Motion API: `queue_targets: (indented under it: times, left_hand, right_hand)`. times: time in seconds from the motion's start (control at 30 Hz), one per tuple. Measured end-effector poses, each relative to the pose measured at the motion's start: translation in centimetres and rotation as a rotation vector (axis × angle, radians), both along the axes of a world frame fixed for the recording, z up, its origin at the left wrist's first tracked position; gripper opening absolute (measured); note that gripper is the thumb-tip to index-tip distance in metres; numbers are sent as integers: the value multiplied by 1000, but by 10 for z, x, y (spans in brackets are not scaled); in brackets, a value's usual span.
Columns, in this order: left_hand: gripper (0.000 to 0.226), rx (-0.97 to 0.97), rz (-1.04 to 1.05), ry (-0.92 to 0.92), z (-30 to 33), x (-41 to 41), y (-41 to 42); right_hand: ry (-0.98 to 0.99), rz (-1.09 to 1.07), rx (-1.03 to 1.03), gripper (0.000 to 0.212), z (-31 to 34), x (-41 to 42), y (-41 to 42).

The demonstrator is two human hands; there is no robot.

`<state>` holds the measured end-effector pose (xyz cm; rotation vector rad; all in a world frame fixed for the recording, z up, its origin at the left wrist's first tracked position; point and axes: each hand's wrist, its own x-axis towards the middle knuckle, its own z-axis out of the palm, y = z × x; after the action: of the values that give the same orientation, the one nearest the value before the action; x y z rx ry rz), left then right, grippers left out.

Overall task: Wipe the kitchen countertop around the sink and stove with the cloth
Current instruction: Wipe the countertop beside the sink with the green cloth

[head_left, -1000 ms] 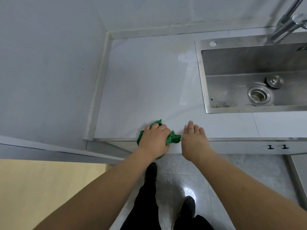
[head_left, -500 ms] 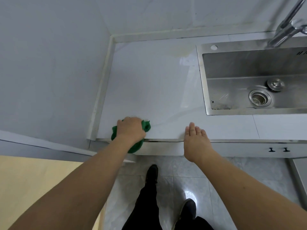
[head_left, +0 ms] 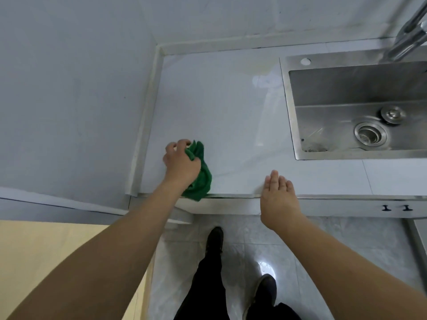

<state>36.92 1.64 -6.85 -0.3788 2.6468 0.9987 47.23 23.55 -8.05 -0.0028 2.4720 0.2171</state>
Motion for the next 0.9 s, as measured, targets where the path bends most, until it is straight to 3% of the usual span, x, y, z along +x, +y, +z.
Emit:
queue_targets:
  times: [0.07,0.1,0.17,0.27,0.33,0.37,0.47,0.57,0.63,0.73,0.83,0.9]
  left_hand:
    - [51,-421,-110,-116,-13,9,0]
    - [49,-557,-150,-80,-21,19,5]
    - [40,-647,-219,104,-32,41,23]
    - [32,-493,-451,296,-41,68,65]
    - [32,-331,-607,304,-39,77,89]
    - [31,-226,-586,276,-37,71,92]
    - [33,82,-198,161,-20,37,73]
    - [39,63,-24,85,-4,8,45]
    - [53,-14,-160,-78,1,9,46]
    - [90,-317,-642,-192,-10,36,59]
    - [79,-532,-902,63,-38,52,53]
    - [63,-560,-1011,311,-46,51,47]
  right_hand:
    - [5,-7,-15,82,0,-1,1]
    - [11,-7,-28,81,0,0,2]
    - [21,-5,-45,79,-2,0,5]
    - [8,-5,-84,81,0,0,9]
    - [11,-23,-170,81,4,-1,15]
    - [20,-39,-229,80,7,-2,20]
    - [44,-70,-358,74,13,-3,36]
    - [94,-90,-379,73,13,-5,41]
    - [144,-93,-328,72,10,-4,41]
    - [123,-68,-235,73,6,0,43]
    - [96,-58,-235,74,3,1,45]
    - [110,-48,-249,74,2,-1,47]
